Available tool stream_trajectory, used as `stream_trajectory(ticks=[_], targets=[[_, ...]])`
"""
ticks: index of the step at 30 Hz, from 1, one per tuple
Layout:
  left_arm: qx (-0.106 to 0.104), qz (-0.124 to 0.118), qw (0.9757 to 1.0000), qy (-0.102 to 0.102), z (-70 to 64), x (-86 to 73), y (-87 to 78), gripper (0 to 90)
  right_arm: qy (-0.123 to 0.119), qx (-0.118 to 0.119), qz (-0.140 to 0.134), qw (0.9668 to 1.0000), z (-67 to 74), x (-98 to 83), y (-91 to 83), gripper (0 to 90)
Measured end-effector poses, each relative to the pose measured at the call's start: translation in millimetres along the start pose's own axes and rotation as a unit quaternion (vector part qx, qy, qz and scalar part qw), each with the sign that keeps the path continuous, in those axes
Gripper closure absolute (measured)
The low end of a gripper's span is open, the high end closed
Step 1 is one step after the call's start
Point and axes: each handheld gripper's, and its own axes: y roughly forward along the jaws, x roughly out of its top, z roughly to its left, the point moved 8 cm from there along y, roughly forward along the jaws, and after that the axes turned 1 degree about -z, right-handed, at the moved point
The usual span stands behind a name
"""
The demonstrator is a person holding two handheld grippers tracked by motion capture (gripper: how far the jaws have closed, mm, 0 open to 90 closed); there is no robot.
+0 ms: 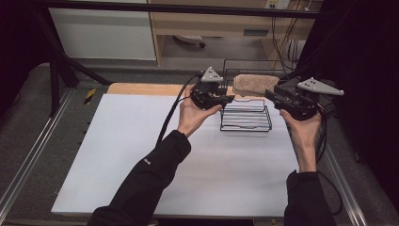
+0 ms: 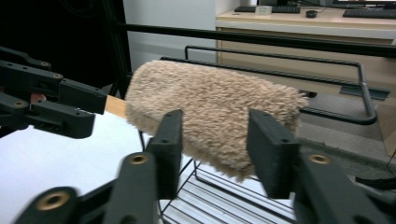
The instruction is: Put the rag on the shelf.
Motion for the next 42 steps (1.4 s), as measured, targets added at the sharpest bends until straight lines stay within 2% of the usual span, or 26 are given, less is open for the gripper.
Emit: stream_trajectory(ticks=[7, 13, 18, 30, 34, 42], targets=[[0.007, 0.006, 0.9999, -0.007, 5.6, -25.7, -29.0, 40.7, -0.005, 0.011, 0.019, 0.9997, 17.9, -9.2, -0.7, 30.7], [0.017, 0.013, 0.9997, -0.013, 14.1, -56.6, -53.3, 28.6, -0.003, 0.022, 0.050, 0.9985, 32.9, -25.9, 1.3, 17.5], [0.032, 0.029, 0.9989, -0.020, 22.7, -87.2, -73.4, 19.9, 0.004, 0.034, 0.061, 0.9976, 43.9, -40.6, 2.6, 10.1], [0.052, 0.047, 0.9960, -0.055, 35.9, -157.1, -120.8, 9.4, 0.011, 0.056, 0.090, 0.9943, 63.1, -82.3, 5.2, 2.3], [0.067, 0.053, 0.9945, -0.061, 39.9, -180.7, -135.2, 8.7, 0.019, 0.060, 0.100, 0.9930, 65.4, -97.1, 4.6, 1.1], [0.085, 0.061, 0.9915, -0.077, 45.9, -221.7, -158.7, 8.6, 0.019, 0.077, 0.121, 0.9894, 72.4, -129.7, 1.9, 0.7]])
